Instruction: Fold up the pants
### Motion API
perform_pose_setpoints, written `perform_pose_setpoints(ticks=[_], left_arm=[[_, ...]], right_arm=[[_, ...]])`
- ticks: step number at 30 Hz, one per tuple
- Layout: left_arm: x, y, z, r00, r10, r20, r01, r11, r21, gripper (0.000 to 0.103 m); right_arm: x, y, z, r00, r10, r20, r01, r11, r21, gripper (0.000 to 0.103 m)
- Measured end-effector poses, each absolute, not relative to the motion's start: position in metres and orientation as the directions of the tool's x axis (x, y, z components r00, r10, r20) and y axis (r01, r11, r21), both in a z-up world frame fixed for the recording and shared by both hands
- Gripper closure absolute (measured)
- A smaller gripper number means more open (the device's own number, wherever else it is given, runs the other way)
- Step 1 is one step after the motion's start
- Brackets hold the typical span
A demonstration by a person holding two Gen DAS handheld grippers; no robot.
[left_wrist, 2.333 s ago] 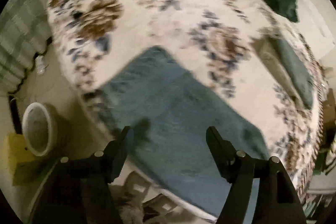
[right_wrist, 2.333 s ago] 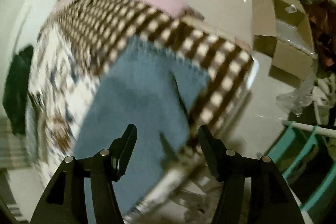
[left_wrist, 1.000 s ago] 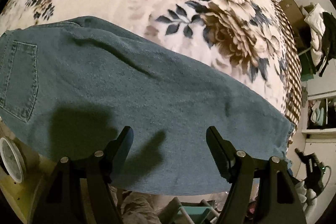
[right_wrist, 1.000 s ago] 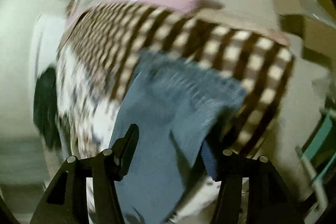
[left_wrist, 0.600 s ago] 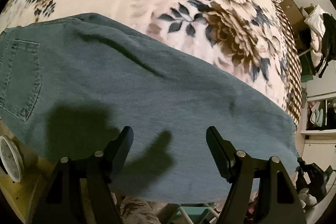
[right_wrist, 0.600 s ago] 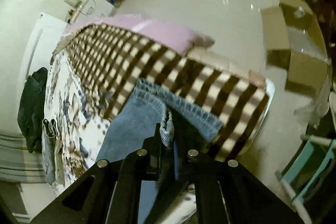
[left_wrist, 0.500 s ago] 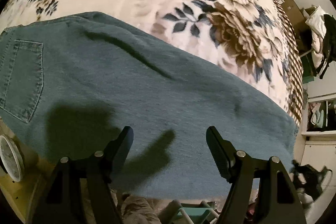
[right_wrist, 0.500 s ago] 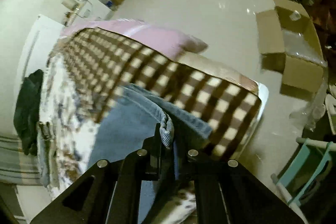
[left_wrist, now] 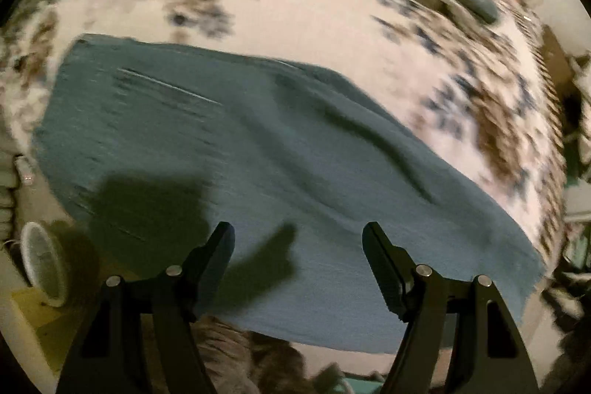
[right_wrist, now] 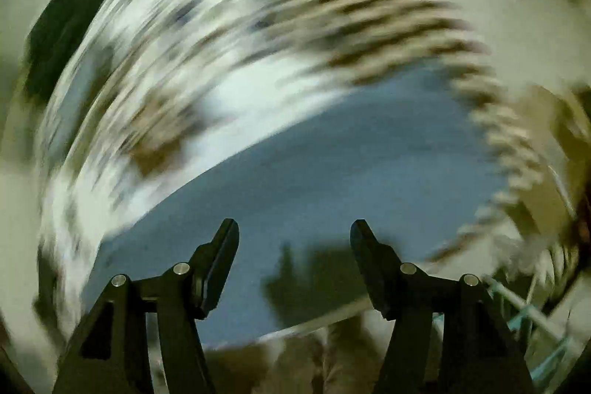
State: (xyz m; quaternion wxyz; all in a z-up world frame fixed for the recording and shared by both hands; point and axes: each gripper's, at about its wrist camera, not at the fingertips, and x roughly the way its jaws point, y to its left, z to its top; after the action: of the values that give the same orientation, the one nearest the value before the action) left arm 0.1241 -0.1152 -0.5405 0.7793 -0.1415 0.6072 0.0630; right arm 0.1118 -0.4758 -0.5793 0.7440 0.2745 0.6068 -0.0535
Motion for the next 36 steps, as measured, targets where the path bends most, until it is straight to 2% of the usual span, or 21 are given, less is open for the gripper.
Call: perform_pose_setpoints(ticks=[2, 5, 7, 11, 12, 13, 14, 15, 17, 19, 23, 25, 26, 27, 28, 30, 32, 33, 34, 35, 36], left_arm=[[0.126, -0.085, -0.542, 0.248, -0.022, -0.968, -0.312, 0.945, -0.101, 0.033], [0.127, -0.044, -0.547, 0.234, 0.026, -0.972, -0.363, 0.93, -0.063, 0.033], [0.126, -0.019, -0.552, 0.226, 0.039, -0.973, -0.398, 0.916, -0.055, 0.033], [0.122, 0.016, -0.563, 0.214, 0.049, -0.976, -0.452, 0.89, -0.055, 0.033], [0.12, 0.025, -0.567, 0.211, 0.043, -0.977, -0.469, 0.881, -0.062, 0.033], [0.118, 0.03, -0.569, 0.209, 0.037, -0.977, -0.478, 0.876, -0.069, 0.033], [0.116, 0.036, -0.571, 0.206, 0.027, -0.978, -0.489, 0.869, -0.079, 0.033], [0.113, 0.043, -0.574, 0.204, 0.018, -0.979, -0.501, 0.861, -0.089, 0.033], [0.11, 0.051, -0.576, 0.203, 0.009, -0.979, -0.511, 0.854, -0.098, 0.033], [0.107, 0.059, -0.578, 0.202, -0.006, -0.979, -0.522, 0.845, -0.113, 0.033], [0.099, 0.079, -0.577, 0.212, -0.03, -0.977, -0.548, 0.824, -0.144, 0.033], [0.097, 0.09, -0.576, 0.219, -0.034, -0.975, -0.561, 0.813, -0.155, 0.033], [0.097, 0.094, -0.575, 0.222, -0.035, -0.974, -0.569, 0.807, -0.158, 0.033], [0.096, 0.099, -0.574, 0.223, -0.034, -0.974, -0.578, 0.8, -0.16, 0.033], [0.097, 0.102, -0.574, 0.223, -0.033, -0.974, -0.583, 0.796, -0.16, 0.033], [0.097, 0.108, -0.573, 0.22, -0.03, -0.975, -0.589, 0.793, -0.157, 0.033], [0.096, 0.113, -0.569, 0.22, -0.022, -0.975, -0.591, 0.792, -0.151, 0.033], [0.095, 0.116, -0.567, 0.22, -0.015, -0.975, -0.593, 0.792, -0.146, 0.033], [0.094, 0.118, -0.566, 0.221, -0.01, -0.975, -0.593, 0.792, -0.143, 0.033], [0.093, 0.123, -0.566, 0.221, -0.004, -0.975, -0.596, 0.791, -0.138, 0.033], [0.091, 0.128, -0.566, 0.218, 0.007, -0.976, -0.601, 0.789, -0.129, 0.033]], right_arm=[[0.155, -0.406, -0.582, 0.213, 0.325, -0.922, 0.243, 0.896, 0.372, 0.038], [0.211, -0.292, -0.592, 0.14, 0.304, -0.942, -0.079, 0.952, 0.296, 0.038], [0.232, -0.241, -0.6, 0.092, 0.285, -0.954, -0.213, 0.942, 0.26, 0.038], [0.261, -0.146, -0.636, 0.005, 0.128, -0.992, -0.492, 0.864, 0.109, 0.038], [0.262, -0.137, -0.643, -0.008, 0.108, -0.994, -0.521, 0.848, 0.096, 0.042], [0.265, -0.127, -0.653, -0.004, 0.064, -0.998, -0.561, 0.826, 0.055, 0.053], [0.268, -0.125, -0.658, -0.001, 0.036, -0.999, -0.565, 0.825, 0.03, 0.086], [0.274, -0.13, -0.66, 0.007, 0.029, -1.0, -0.525, 0.851, 0.02, 0.1], [0.288, -0.152, -0.657, 0.011, 0.068, -0.998, -0.39, 0.919, 0.059, 0.103], [0.299, -0.18, -0.655, 0.016, 0.054, -0.998, -0.264, 0.963, 0.048, 0.103], [0.307, -0.209, -0.643, -0.066, 0.225, -0.972, -0.127, 0.964, 0.232, 0.1], [0.31, -0.203, -0.63, -0.068, 0.285, -0.956, -0.134, 0.947, 0.292, 0.079], [0.312, -0.197, -0.624, -0.072, 0.325, -0.943, -0.129, 0.935, 0.332, 0.054], [0.313, -0.193, -0.623, -0.08, 0.356, -0.931, -0.122, 0.923, 0.364, 0.045], [0.316, -0.181, -0.624, -0.105, 0.376, -0.921, -0.126, 0.913, 0.387, 0.045], [0.312, -0.151, -0.633, -0.162, 0.326, -0.931, -0.201, 0.913, 0.354, 0.045], [0.303, -0.119, -0.648, -0.22, 0.189, -0.957, -0.334, 0.907, 0.256, 0.045], [0.297, -0.107, -0.655, -0.219, 0.124, -0.968, -0.388, 0.899, 0.203, 0.049], [0.293, -0.101, -0.658, -0.205, 0.083, -0.975, -0.424, 0.891, 0.165, 0.056], [0.286, -0.096, -0.66, -0.177, 0.033, -0.984, -0.472, 0.874, 0.114, 0.076], [0.283, -0.097, -0.658, -0.163, 0.03, -0.986, -0.475, 0.874, 0.105, 0.085]])
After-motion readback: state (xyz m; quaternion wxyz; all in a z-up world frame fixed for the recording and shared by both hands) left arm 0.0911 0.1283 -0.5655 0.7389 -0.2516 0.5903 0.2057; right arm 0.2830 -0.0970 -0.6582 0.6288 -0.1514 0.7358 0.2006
